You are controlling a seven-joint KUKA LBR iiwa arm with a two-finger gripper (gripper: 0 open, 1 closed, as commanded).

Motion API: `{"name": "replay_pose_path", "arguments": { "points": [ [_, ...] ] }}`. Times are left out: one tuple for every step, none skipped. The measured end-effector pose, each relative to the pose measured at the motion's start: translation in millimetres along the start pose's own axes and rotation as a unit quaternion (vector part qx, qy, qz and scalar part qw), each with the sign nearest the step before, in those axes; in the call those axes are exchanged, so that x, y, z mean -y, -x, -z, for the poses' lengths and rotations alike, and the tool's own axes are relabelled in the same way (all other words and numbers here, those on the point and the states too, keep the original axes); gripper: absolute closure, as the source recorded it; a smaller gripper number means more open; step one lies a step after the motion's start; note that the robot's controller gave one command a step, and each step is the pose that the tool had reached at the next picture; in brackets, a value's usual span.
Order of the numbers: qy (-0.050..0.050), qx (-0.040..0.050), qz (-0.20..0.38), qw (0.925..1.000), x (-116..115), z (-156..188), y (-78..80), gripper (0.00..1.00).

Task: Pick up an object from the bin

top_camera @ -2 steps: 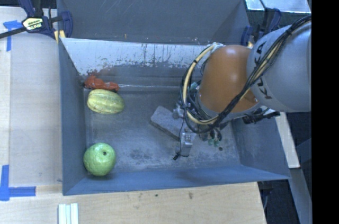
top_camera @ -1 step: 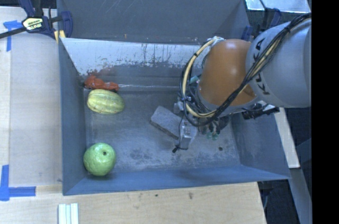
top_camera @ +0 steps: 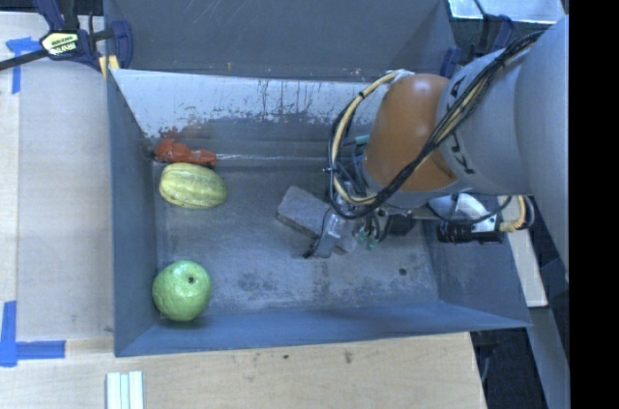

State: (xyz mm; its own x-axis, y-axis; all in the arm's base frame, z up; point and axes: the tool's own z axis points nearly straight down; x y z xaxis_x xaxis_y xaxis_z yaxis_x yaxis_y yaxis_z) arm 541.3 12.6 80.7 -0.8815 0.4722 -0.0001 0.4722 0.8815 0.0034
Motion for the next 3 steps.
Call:
{"name": "replay_pose_path", "arguments": {
  "points": [
    [0.000,0.0000,0.000,1.0000,0.0,0.0,0.0,1.00],
    [0.000,0.0012,0.012,0.9999,-2.1,106.0,1.2,1.00],
    [0.000,0.0011,0.013,0.9999,-2.1,106.0,1.1,1.00]
  ]
}}
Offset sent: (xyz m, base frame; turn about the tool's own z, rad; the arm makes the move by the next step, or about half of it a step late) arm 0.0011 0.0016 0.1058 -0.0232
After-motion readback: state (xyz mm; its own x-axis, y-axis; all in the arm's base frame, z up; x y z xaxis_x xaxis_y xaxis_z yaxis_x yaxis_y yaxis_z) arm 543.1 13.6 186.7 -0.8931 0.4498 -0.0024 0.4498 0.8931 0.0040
